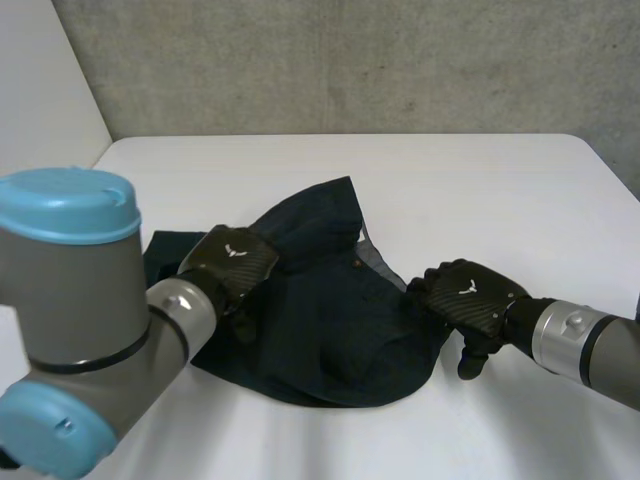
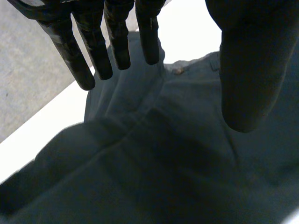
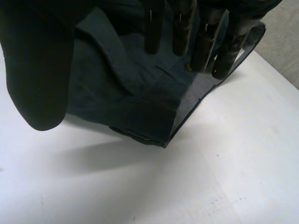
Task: Fold the shorts.
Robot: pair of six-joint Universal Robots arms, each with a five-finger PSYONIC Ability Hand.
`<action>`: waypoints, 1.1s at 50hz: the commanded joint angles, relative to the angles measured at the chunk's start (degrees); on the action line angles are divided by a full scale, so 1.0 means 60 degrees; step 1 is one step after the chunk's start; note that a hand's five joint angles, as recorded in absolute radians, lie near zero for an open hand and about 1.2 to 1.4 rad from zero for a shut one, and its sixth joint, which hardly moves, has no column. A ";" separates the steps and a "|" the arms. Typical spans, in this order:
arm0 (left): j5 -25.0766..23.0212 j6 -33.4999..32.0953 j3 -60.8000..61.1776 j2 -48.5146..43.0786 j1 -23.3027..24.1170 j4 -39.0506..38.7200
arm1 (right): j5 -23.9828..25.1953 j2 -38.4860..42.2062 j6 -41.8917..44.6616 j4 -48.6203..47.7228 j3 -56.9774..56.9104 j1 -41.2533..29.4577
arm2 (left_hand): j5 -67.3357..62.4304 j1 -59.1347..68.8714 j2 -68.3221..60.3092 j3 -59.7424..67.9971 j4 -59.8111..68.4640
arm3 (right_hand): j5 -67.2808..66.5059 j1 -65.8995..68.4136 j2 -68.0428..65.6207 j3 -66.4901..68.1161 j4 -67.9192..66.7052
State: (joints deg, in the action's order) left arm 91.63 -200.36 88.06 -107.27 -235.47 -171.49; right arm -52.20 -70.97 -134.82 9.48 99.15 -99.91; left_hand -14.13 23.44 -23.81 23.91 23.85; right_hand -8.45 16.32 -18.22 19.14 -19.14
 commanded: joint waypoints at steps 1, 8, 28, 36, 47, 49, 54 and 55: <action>0.0182 -0.0150 0.0982 0.0914 -0.0247 0.0018 | 0.0013 0.0607 -0.0088 -0.0730 -0.0030 -0.0253 | -0.0737 0.0852 -0.0790 0.0773 0.0783 | -0.1437 0.1793 -0.1475 0.1321 -0.1323; 0.0240 -0.1453 0.1861 0.1296 -0.0554 0.0018 | -0.0031 0.1178 -0.0074 -0.1257 -0.0191 -0.0546 | -0.0318 0.0433 -0.0370 0.0353 0.0363 | -0.2165 0.2521 -0.2204 0.2050 -0.2051; 0.0226 -0.2290 0.2726 0.1369 -0.1448 -0.0743 | -0.0192 0.1692 -0.0103 -0.1888 -0.0601 -0.0722 | -0.1657 0.1772 -0.1709 0.1693 0.1703 | -1.0258 1.0614 -1.0297 1.0143 -1.0144; 0.0196 -0.2290 0.2755 0.1282 -0.1771 -0.1096 | -0.0572 0.1487 -0.0615 -0.1771 -0.0704 -0.0751 | -0.8328 0.8443 -0.8380 0.8363 0.8373 | -1.0258 1.0614 -1.0297 1.0143 -1.0144; 0.0240 -0.2436 0.2375 0.1997 -0.1814 -0.1066 | -0.1408 -0.0372 -0.1465 0.0103 -0.1611 -0.0795 | -0.9312 0.9427 -0.9364 0.9348 0.9358 | -1.0258 1.0614 -1.0297 1.0143 -1.0144; 0.0211 -0.2451 0.2301 0.2727 -0.1815 -0.1081 | -0.1423 -0.1031 -0.1539 0.0557 -0.1933 -0.0766 | -0.9312 0.9427 -0.9364 0.9348 0.9358 | -1.0258 1.0614 -1.0297 1.0143 -1.0144; 0.0167 -0.2348 0.2082 0.3931 -0.1873 -0.1228 | -0.1788 -0.1882 -0.2108 0.1202 -0.2797 -0.0795 | -0.9312 0.9427 -0.9364 0.9348 0.9358 | -1.0258 1.0614 -1.0297 1.0143 -1.0144; 0.0167 -0.2334 0.2023 0.4078 -0.1888 -0.1242 | -0.1891 -0.1926 -0.2255 0.1305 -0.2944 -0.0795 | -0.9312 0.9427 -0.9364 0.9348 0.9358 | -1.0258 1.0614 -1.0297 1.0143 -1.0144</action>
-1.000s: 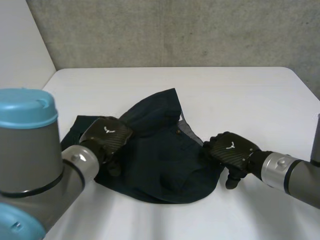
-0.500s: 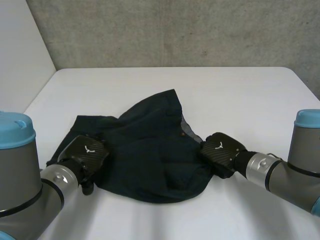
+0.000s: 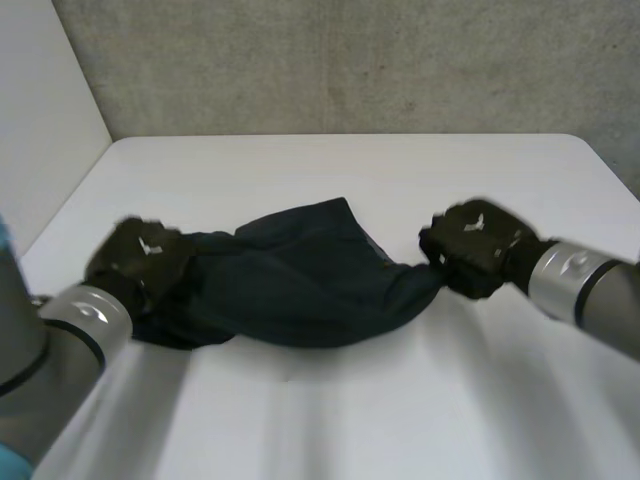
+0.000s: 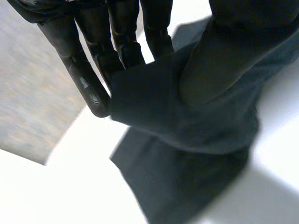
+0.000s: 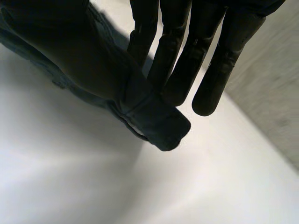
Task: Fold the shorts.
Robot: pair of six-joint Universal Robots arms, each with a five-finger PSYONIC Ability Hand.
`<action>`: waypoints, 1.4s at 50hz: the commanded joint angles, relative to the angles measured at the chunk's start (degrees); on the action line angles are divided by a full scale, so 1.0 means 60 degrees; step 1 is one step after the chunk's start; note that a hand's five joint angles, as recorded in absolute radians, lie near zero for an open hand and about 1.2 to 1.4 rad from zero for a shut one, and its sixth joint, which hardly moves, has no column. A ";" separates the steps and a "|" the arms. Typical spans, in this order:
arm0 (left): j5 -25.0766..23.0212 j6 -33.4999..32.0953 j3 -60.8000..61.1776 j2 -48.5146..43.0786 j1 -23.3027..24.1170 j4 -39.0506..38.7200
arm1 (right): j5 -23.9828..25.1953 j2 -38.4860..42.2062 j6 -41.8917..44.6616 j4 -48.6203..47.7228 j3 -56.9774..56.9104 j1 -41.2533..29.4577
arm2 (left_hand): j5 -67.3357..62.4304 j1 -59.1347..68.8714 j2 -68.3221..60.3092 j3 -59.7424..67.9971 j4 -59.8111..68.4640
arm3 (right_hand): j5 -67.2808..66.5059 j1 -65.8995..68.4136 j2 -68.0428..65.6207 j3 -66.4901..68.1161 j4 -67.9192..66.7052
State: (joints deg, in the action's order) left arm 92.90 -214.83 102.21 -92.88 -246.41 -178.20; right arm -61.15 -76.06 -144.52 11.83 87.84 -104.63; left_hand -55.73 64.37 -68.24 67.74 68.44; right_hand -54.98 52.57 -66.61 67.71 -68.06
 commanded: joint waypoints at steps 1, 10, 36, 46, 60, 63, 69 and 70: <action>-0.0043 0.0106 -0.0423 0.1869 -0.0050 -0.0182 | -0.0588 -0.1093 -0.0872 0.1161 -0.1365 -0.0037 | -0.2379 0.2605 -0.1961 0.2043 0.1926 | -0.2503 0.4571 -0.2231 0.2048 -0.1990; -0.0073 0.0663 -0.0570 0.0908 0.0038 -0.0373 | -0.1409 0.0370 -0.0992 0.2291 -0.3051 -0.0856 | -0.2379 0.2605 -0.1961 0.2043 0.1926 | -0.2503 0.4571 -0.2231 0.2048 -0.1990; 0.0645 0.0678 -0.9272 -0.4355 0.0536 -0.6815 | -0.2377 0.2438 -0.1329 -0.8078 -0.5632 -0.1926 | -0.2379 0.2605 -0.1961 0.2043 0.1926 | -0.2503 0.4571 -0.2231 0.2048 -0.1990; 0.0675 0.1570 -0.5086 -0.3373 0.0566 -0.6950 | -0.2465 0.1969 -0.1431 -0.5169 -0.4534 -0.1970 | -0.2379 0.2605 -0.1961 0.2043 0.1926 | -0.2503 0.4571 -0.2231 0.2048 -0.1990; 0.0718 0.1718 0.0161 -0.4427 0.0624 -0.6761 | -0.2260 0.3140 -0.1227 -0.2455 -0.1604 -0.1941 | -0.2379 0.2605 -0.1961 0.2043 0.1926 | -0.2503 0.4571 -0.2231 0.2048 -0.1990; 0.0748 0.1499 0.0614 -0.4311 0.0566 -0.6134 | -0.2245 0.3126 -0.1212 -0.2455 -0.1151 -0.1869 | -0.2379 0.2605 -0.1961 0.2043 0.1926 | -0.2503 0.4571 -0.2231 0.2048 -0.1990; 0.0733 0.1366 0.1099 -0.3287 0.0171 -0.4579 | -0.2216 0.2907 -0.1212 -0.2455 -0.0373 -0.1868 | -0.2379 0.2605 -0.1961 0.2043 0.1926 | -0.2503 0.4571 -0.2231 0.2048 -0.1990; 0.0733 0.1381 0.1158 -0.3125 0.0127 -0.4374 | -0.2201 0.2863 -0.1212 -0.2455 -0.0271 -0.1868 | -0.2379 0.2605 -0.1961 0.2043 0.1926 | -0.2503 0.4571 -0.2231 0.2048 -0.1990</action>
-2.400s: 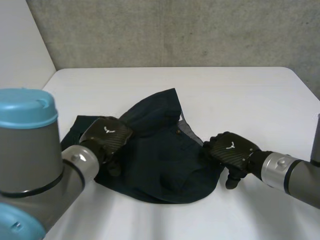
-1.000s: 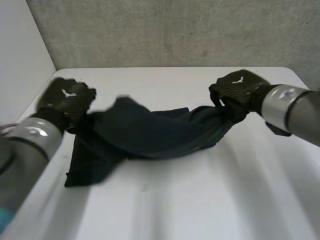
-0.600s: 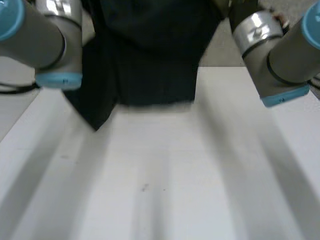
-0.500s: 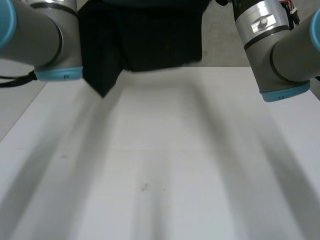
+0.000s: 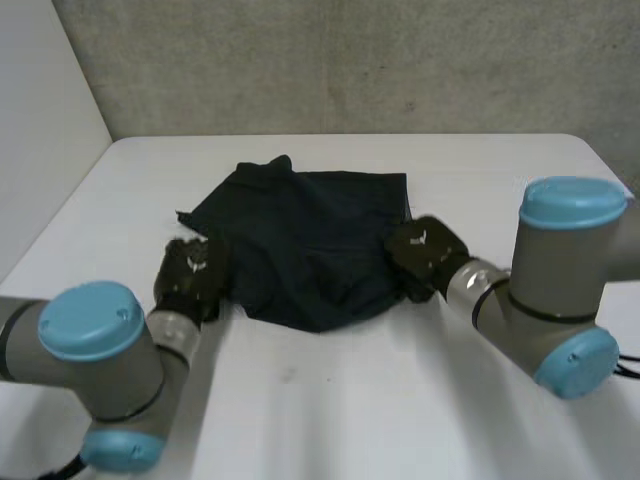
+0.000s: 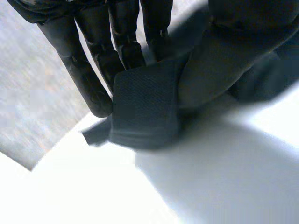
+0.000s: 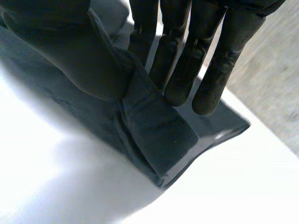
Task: Fold the shorts.
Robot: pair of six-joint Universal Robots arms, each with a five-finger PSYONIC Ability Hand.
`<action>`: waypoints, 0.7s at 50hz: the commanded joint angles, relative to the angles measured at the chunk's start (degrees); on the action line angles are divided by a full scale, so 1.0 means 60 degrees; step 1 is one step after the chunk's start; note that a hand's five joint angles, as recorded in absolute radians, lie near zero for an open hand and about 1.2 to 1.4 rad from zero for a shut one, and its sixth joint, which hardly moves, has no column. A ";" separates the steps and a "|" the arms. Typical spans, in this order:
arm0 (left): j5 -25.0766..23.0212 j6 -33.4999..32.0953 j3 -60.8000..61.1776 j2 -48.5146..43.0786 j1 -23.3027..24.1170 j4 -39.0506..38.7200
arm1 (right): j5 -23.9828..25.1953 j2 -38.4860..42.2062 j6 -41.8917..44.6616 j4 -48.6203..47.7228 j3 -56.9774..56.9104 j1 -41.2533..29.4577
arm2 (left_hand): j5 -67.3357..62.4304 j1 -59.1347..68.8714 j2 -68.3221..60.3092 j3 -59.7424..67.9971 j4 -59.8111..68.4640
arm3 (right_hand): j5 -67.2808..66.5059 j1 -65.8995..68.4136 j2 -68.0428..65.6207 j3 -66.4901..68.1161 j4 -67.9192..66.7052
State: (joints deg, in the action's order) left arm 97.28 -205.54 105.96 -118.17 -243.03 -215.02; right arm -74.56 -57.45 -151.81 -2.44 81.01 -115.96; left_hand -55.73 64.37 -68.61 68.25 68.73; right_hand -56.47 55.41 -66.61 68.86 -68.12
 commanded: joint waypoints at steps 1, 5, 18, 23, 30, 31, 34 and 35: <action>-0.0027 -0.0168 0.0650 0.1425 -0.0495 0.2112 | 0.0078 -0.0355 0.0003 -0.0063 0.1101 0.0020 | -0.2379 0.2605 -0.1898 0.1959 0.1878 | -0.2256 0.4098 -0.2231 0.1856 -0.1980; -0.0101 -0.0212 0.0870 0.2143 -0.0466 0.2991 | 0.0399 -0.0896 0.0003 -0.0106 0.1804 0.0049 | 0.4137 -0.3912 0.4618 -0.4557 -0.4638 | -0.2256 0.4098 -0.2231 0.1856 -0.1980; -0.2076 -0.0168 -0.0622 0.3084 -0.0700 0.3478 | 0.1206 -0.1851 0.0018 -0.0560 0.3051 0.0283 | 0.7037 -0.6812 0.7518 -0.7457 -0.7538 | -0.2256 0.4098 -0.2231 0.1856 -0.1980; -0.3147 -0.0109 -0.1808 0.1958 -0.0905 0.3449 | 0.1206 -0.1851 0.0032 -0.0561 0.3096 0.0357 | 0.6925 -0.6699 0.7406 -0.7345 -0.7426 | -0.2256 0.4098 -0.2231 0.1856 -0.1980; -0.3338 -0.0460 -0.3566 -0.0108 -0.0905 0.3858 | 0.1206 -0.1865 0.0032 -0.0561 0.3183 0.0357 | 0.6729 -0.6503 0.7210 -0.7149 -0.7230 | -0.2256 0.4098 -0.2231 0.1856 -0.1980; -0.3338 -0.0693 -0.3844 -0.0473 -0.0920 0.4077 | 0.1206 -0.1865 0.0018 -0.0561 0.3198 0.0357 | 0.6729 -0.6503 0.7210 -0.7149 -0.7230 | -0.2256 0.4098 -0.2231 0.1856 -0.1980; -0.3338 -0.1220 -0.4240 -0.1030 -0.0935 0.4516 | 0.1192 -0.1851 0.0018 -0.0561 0.3184 0.0386 | 0.6729 -0.6503 0.7210 -0.7149 -0.7230 | -0.2256 0.4098 -0.2231 0.1856 -0.1980; -0.3338 -0.1353 -0.4343 -0.1149 -0.0935 0.4605 | 0.1192 -0.1851 0.0018 -0.0561 0.3183 0.0386 | 0.6729 -0.6503 0.7210 -0.7149 -0.7230 | -0.2256 0.4098 -0.2231 0.1856 -0.1980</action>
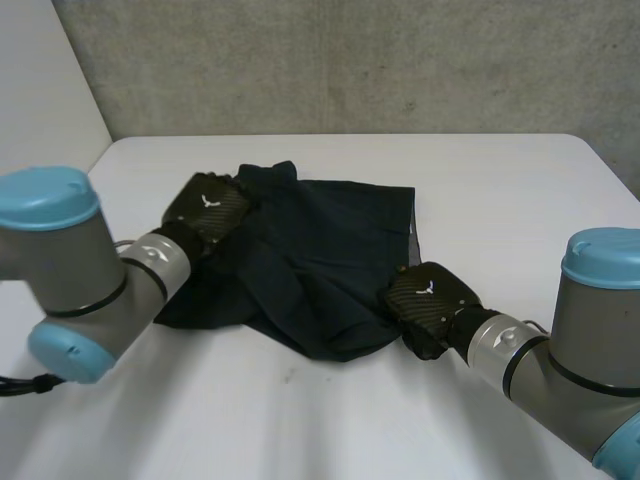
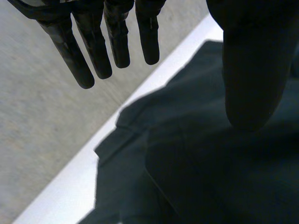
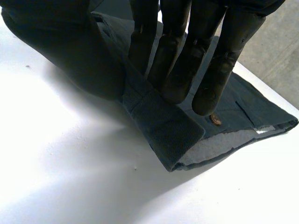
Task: Fold the shorts.
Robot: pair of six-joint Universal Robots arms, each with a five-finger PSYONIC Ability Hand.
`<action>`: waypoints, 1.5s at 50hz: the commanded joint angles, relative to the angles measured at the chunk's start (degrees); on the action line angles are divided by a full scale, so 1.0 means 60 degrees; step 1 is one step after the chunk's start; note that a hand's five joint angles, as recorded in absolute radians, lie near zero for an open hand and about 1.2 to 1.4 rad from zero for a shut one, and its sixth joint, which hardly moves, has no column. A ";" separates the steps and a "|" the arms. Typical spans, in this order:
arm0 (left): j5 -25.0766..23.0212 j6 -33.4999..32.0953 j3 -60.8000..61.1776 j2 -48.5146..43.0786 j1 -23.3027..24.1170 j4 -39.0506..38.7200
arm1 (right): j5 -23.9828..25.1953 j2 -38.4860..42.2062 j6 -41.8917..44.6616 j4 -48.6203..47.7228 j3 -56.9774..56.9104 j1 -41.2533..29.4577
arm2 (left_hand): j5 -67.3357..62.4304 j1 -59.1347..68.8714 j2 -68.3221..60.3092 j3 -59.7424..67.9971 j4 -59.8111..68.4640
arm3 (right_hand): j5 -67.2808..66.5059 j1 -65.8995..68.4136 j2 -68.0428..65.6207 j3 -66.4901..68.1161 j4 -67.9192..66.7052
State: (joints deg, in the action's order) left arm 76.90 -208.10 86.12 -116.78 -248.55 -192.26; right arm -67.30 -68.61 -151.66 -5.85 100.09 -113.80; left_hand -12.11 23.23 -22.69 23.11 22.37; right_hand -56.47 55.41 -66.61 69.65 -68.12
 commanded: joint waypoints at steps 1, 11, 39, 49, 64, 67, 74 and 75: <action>0.0074 -0.1028 -0.1125 -0.1483 -0.0030 0.0870 | -0.0048 0.0009 -0.0007 0.0007 -0.0012 0.0027 | -0.0596 0.0410 -0.0499 0.0430 0.0553 | -0.2256 0.4098 -0.2231 0.1725 -0.1980; 0.0118 -0.1075 -0.1201 -0.1603 -0.0074 0.0959 | -0.0180 -0.0005 -0.0007 0.0036 -0.0129 0.0173 | -0.9648 0.9462 -0.9551 0.9482 0.9605 | -0.2256 0.4098 -0.2231 0.1725 -0.1980; 0.1935 -0.1249 0.6036 0.6835 -0.0235 0.5337 | -0.0531 -0.1250 0.2964 0.6054 -0.1345 0.0232 | -0.9648 0.9462 -0.9551 0.9482 0.9605 | -0.2256 0.4098 -0.2231 0.1725 -0.1980; 0.1847 -0.1146 0.5729 0.7335 -0.0601 0.4520 | -0.0810 -0.1339 0.3231 0.5986 -0.1345 0.0203 | -0.9624 0.9438 -0.9527 0.9458 0.9581 | -0.2256 0.4098 -0.2231 0.1725 -0.1980; 0.1862 -0.1146 0.5407 0.5123 -0.0177 0.2130 | -0.0795 -0.0255 0.2234 0.4564 -0.1052 -0.0134 | -0.3345 0.3159 -0.3249 0.3179 0.3302 | -0.2256 0.4098 -0.2231 0.1725 -0.1980; 0.1847 -0.1132 0.5421 0.5225 -0.0162 0.2277 | -0.0810 -0.0269 0.2205 0.4461 -0.1067 -0.0134 | -0.2951 0.2765 -0.2855 0.2785 0.2908 | -0.2256 0.4098 -0.2231 0.1725 -0.1980; 0.1833 -0.1117 0.5524 0.5386 -0.0118 0.2438 | -0.0810 -0.0284 0.2161 0.4417 -0.1067 -0.0120 | -0.2951 0.2765 -0.2855 0.2785 0.2908 | -0.2256 0.4098 -0.2231 0.1725 -0.1980; 0.1832 -0.1117 0.5539 0.5415 -0.0089 0.2424 | -0.0810 -0.0284 0.2161 0.4417 -0.1067 -0.0134 | -0.2951 0.2765 -0.2855 0.2785 0.2908 | -0.2256 0.4098 -0.2231 0.1725 -0.1980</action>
State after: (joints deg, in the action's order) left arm 88.01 -214.85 118.80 -85.38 -249.33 -178.36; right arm -72.16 -70.13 -138.68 20.60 93.63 -114.61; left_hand -26.12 36.76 -36.22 36.57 36.25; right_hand -56.48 55.89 -66.61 69.65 -68.12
